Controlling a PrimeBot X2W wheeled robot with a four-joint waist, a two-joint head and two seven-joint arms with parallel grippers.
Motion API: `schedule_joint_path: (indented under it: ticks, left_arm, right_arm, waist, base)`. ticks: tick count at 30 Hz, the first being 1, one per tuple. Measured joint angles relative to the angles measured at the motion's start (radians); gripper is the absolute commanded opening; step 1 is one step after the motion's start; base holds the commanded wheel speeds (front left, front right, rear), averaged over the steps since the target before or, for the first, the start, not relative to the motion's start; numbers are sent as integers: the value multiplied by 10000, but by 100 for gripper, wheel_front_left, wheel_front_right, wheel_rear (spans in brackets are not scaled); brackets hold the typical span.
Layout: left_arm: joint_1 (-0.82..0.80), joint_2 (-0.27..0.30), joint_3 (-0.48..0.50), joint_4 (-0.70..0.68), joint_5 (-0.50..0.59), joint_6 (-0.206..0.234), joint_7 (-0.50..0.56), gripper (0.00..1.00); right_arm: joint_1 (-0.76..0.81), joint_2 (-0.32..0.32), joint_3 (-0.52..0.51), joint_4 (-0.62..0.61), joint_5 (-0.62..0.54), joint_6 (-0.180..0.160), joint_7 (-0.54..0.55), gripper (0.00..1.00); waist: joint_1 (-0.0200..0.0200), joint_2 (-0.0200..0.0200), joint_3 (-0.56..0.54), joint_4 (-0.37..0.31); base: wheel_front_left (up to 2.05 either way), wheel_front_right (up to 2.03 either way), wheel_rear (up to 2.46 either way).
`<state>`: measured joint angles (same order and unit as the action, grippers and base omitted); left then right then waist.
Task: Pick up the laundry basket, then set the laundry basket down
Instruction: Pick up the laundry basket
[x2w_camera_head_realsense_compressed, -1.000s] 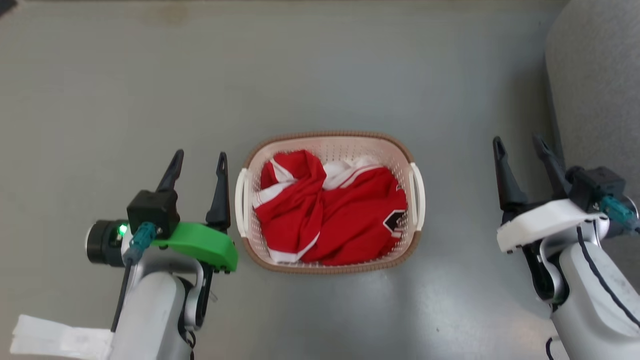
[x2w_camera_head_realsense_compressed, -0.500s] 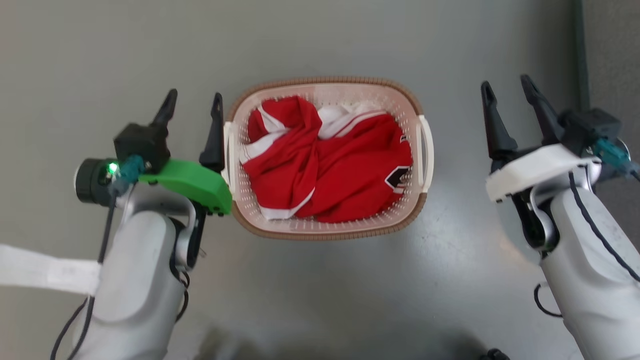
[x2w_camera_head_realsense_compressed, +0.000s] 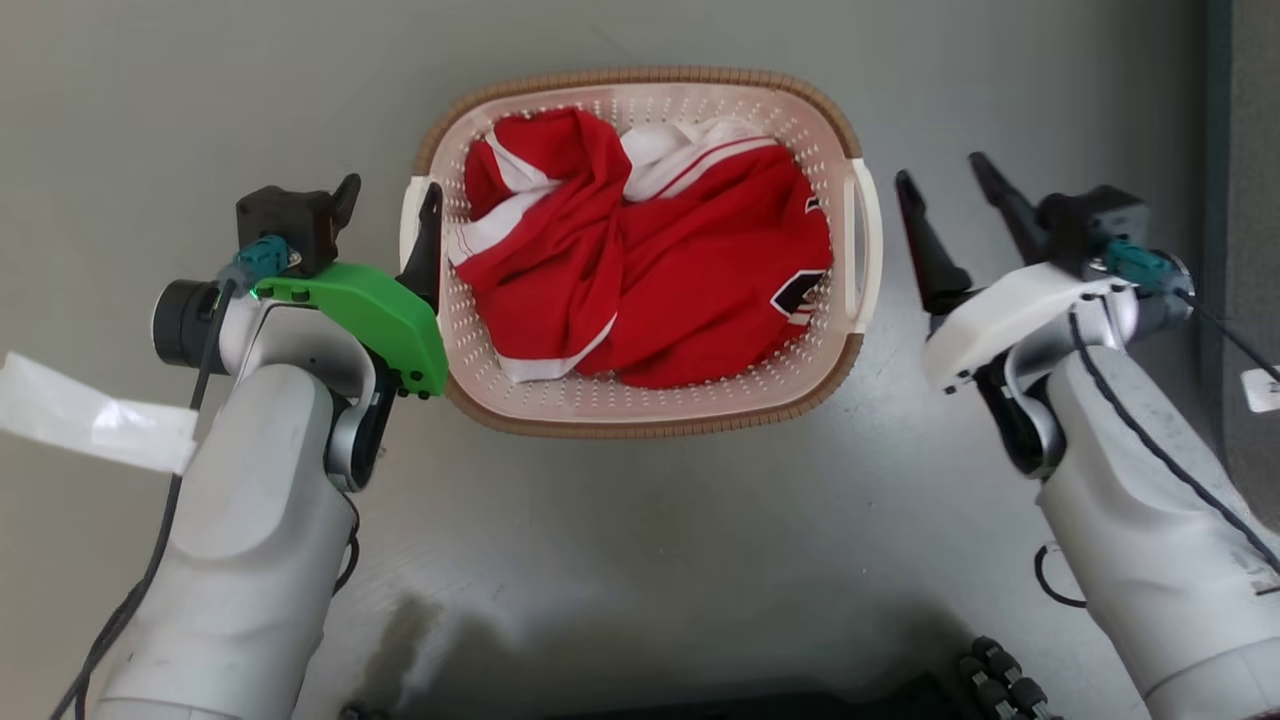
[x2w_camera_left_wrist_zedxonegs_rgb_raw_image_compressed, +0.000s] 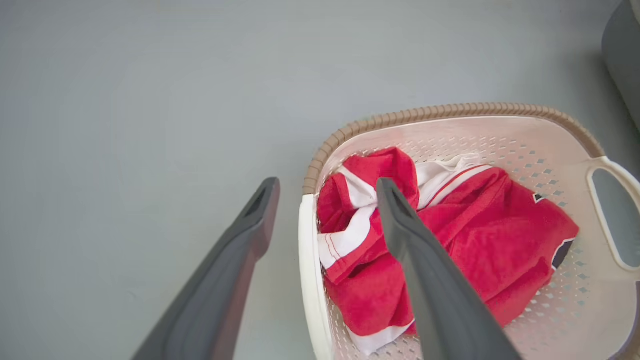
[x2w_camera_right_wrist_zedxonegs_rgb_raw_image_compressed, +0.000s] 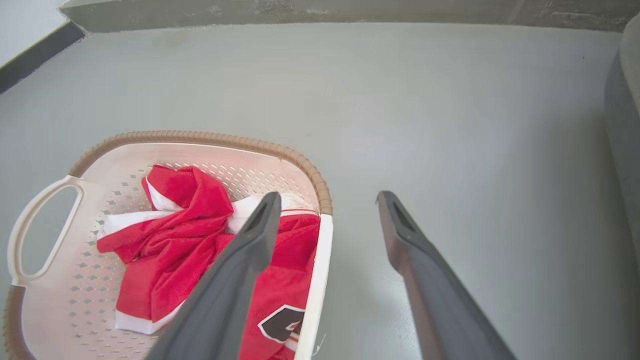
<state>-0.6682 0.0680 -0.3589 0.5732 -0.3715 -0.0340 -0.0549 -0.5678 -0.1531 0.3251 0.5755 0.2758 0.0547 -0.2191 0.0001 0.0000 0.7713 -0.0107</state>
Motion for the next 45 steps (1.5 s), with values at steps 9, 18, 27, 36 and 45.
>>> schedule_joint_path:
  ticks: [9, 18, 27, 36, 45]
  left_arm:
    - [-639, -35, -280, 1292, -2, -374, 209, 100]
    - [-1426, -2, -351, 2320, 67, -541, 458, 100]
    - [-2194, 8, -276, 3279, -40, -644, 548, 35]
    - [-2447, -265, -316, 3946, -466, -815, 702, 0]
    - [-2617, -412, -351, 4575, -623, -869, 617, 0]
  right_arm:
    - [-500, 313, 257, 1104, -15, 157, 17, 100]
    - [-1198, 476, 654, 1916, -259, 291, 98, 100]
    - [-1789, 589, 711, 2600, -284, 407, 82, 81]
    - [-2065, 859, 715, 3127, -73, 508, -15, 0]
    - [-2266, 909, 823, 3662, 50, 594, -94, 0]
  waist:
    - [0, 0, 595, -58]
    - [0, 0, 1253, -138]
    - [0, 0, 1780, -239]
    - [-1, 0, 1816, -267]
    - [-1, 0, 1668, -249]
  base:
    - [0, 0, 0]
    - [0, 0, 0]
    - [0, 0, 0]
    - [0, 0, 0]
    - [0, 0, 0]
